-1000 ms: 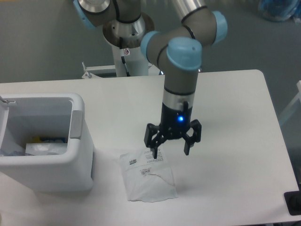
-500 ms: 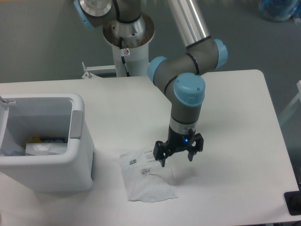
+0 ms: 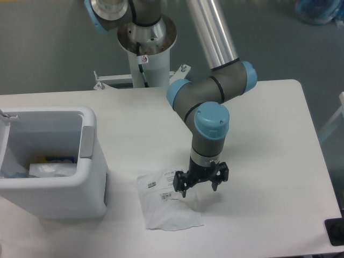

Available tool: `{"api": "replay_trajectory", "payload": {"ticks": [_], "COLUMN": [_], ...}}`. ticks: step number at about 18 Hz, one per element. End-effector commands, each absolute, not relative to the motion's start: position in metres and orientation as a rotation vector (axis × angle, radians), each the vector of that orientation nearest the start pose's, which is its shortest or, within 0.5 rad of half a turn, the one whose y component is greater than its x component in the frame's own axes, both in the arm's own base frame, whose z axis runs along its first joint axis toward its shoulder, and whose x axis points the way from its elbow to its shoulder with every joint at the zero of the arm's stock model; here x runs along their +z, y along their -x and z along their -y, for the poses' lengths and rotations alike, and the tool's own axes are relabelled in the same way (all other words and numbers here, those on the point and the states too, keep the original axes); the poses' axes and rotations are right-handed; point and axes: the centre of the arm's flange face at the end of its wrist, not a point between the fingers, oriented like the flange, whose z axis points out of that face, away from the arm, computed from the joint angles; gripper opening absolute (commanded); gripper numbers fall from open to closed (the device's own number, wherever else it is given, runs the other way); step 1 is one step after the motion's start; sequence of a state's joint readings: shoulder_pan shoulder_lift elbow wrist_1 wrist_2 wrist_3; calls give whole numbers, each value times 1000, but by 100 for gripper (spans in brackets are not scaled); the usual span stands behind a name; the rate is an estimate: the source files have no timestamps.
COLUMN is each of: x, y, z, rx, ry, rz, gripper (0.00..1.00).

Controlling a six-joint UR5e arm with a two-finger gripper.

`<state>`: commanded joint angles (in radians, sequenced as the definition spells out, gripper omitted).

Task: Place the trash in the trash can
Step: 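Lower the gripper onto the plastic bag and pinch it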

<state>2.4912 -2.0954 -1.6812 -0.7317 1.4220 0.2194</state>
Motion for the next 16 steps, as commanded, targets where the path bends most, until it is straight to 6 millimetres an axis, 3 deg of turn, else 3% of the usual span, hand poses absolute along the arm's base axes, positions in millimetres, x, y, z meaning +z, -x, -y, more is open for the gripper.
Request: {"api": "replay_trajectory", "payload": {"ticks": [4,7,16], "x": [204,210,184], "y": [430,437,425], "z": [-507,-508,-523], "rx": [-42,-49,-111], "ry": [2740,2716,2745], "rz": [988,990,962], "gripper": [100,100,100]}}
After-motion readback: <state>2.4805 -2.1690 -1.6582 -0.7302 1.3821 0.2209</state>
